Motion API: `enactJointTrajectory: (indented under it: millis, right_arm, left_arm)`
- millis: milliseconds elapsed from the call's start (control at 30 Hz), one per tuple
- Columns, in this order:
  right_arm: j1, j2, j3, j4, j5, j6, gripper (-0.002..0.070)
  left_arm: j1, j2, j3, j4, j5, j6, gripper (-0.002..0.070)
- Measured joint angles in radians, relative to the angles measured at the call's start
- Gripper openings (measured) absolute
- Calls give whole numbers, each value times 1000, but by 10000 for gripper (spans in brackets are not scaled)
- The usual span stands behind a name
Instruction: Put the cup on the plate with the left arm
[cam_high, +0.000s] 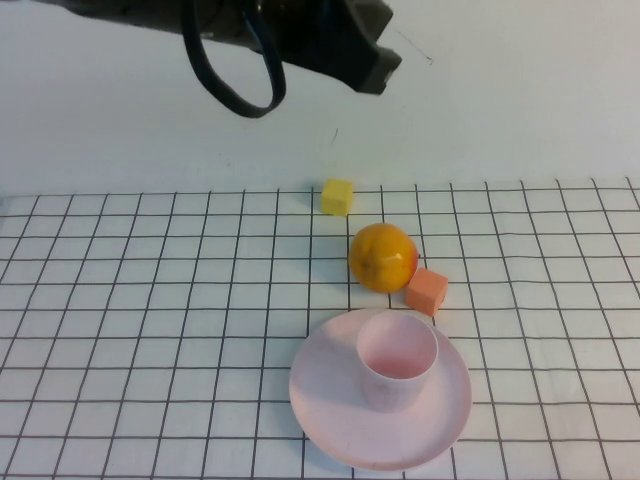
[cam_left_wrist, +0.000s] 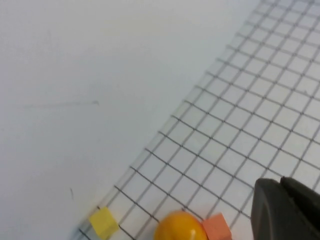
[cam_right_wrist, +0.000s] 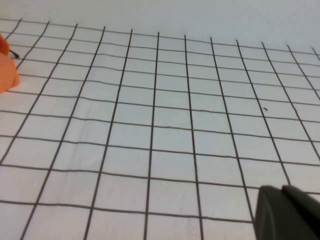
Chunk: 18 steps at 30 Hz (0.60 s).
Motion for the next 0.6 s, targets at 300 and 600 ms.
enactJointTrajectory:
  millis: [300,600]
  right_arm:
    - [0,0,0,0,0,0,-2]
    - [0,0,0,0,0,0,-2]
  left_arm:
    - [46,-19,19,-12,-78,-52,-1]
    - [72,-91,159,-8,-184,-68,-2]
